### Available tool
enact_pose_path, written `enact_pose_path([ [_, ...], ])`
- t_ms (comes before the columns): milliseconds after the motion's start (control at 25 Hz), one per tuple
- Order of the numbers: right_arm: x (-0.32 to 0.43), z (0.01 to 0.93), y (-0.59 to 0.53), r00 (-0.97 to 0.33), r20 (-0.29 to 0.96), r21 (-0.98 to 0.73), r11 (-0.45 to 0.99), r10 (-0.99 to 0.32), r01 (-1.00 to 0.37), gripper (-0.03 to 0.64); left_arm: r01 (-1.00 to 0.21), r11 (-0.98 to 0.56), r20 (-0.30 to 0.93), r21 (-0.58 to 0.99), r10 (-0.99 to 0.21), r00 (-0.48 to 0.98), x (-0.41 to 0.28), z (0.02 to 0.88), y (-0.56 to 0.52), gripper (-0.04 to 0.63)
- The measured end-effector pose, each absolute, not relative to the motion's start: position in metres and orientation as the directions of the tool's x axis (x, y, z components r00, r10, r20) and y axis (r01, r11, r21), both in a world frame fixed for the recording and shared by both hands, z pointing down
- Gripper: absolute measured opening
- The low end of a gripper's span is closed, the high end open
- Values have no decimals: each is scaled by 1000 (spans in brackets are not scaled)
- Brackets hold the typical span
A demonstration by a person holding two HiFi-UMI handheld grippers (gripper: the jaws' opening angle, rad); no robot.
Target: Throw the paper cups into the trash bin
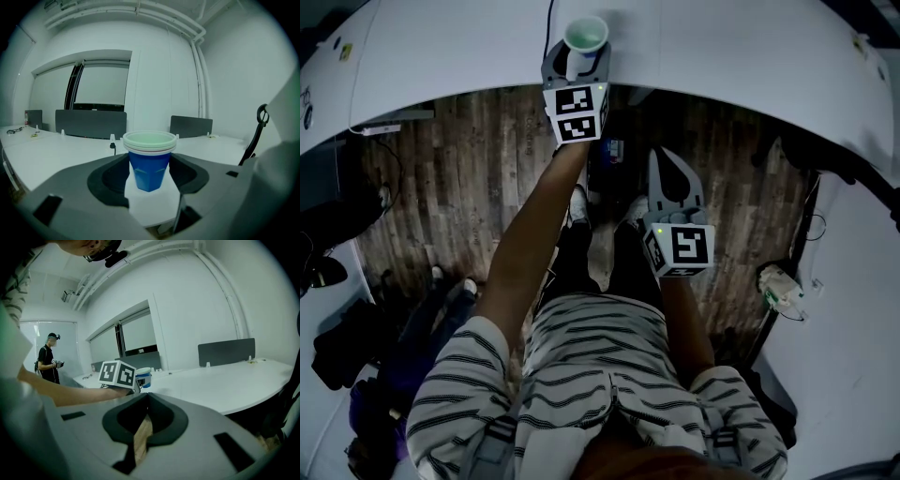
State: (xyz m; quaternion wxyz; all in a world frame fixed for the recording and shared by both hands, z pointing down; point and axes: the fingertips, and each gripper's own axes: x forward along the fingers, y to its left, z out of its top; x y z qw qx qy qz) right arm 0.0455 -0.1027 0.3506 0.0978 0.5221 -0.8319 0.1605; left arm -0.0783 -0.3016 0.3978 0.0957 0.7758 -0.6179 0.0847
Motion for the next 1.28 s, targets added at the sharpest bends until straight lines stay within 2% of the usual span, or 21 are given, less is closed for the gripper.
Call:
enact_pose_path([
  [1280,56,280,-68,-424,241,-134,403,-873,-905,17,-955,-289,197,70,-934,297,-57,292,-158,282],
])
